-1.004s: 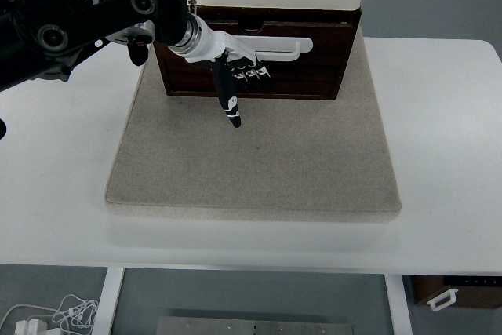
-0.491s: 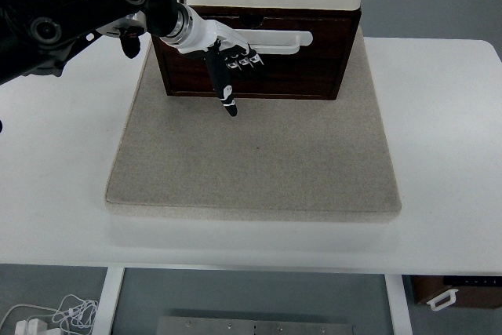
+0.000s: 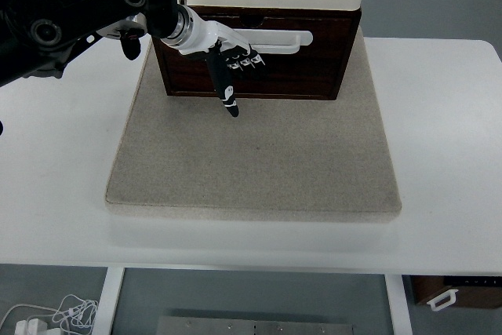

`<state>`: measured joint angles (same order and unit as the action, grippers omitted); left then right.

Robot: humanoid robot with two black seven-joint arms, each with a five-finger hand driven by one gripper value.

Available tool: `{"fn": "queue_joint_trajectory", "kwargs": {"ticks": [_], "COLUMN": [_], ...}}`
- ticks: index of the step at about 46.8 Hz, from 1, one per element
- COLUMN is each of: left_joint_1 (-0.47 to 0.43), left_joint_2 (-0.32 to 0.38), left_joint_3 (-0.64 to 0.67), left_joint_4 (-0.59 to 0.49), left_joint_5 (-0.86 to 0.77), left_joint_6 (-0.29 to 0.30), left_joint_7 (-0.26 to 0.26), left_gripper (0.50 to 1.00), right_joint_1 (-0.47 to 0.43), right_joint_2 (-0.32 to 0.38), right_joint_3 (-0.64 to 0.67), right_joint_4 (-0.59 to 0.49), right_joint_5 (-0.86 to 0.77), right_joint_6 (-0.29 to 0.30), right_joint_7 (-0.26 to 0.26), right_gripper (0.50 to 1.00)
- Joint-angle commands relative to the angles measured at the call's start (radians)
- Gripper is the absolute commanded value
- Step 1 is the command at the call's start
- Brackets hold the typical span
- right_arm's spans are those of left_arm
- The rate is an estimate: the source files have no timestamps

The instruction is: Close the drawer under the combination cabinet

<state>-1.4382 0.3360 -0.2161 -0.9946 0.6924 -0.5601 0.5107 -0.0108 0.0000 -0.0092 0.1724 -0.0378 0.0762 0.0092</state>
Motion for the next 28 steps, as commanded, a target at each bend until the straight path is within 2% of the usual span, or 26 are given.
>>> {"fn": "queue_joint_trajectory", "kwargs": {"ticks": [1,11,15,24,28], "left_joint_1": [0.001,0.016,0.019,0.050,0.058], "left_joint_2": [0.000,-0.012,-0.029,-0.055,-0.055], "left_joint_3": [-0.009,-0.061,-0.138,-0.307,-0.370], "left_joint_4": [-0.025,-0.102,-0.104,-0.099,-0.104], "left_joint_5": [-0.002,-0.013,-0.017,-0.111,-0.139], "left_joint_6": [-0.003,-0.008,-0.014,-0.037,-0.040], "left_joint_7": [-0.008,-0.077,-0.115,-0.161,-0.210], "left_gripper": [1.000,1.000,1.000,1.000,1.000], "right_joint_1": [0.000,0.000,0.000,0.000,0.000], "right_joint_2": [0.000,0.000,0.000,0.000,0.000], "right_joint_3": [0.000,0.000,0.000,0.000,0.000], "right_joint_4": [-0.001,-0.001,-0.001,0.001,-0.001], "right_joint_5": [-0.001,-0.001,-0.001,0.001,-0.001], "right_joint_6": [-0.001,0.000,-0.001,0.000,0.000], "right_joint_7": [0.000,0.000,0.000,0.000,0.000], "right_gripper": [0.952,0.952,0.952,0.952,0.952]}}
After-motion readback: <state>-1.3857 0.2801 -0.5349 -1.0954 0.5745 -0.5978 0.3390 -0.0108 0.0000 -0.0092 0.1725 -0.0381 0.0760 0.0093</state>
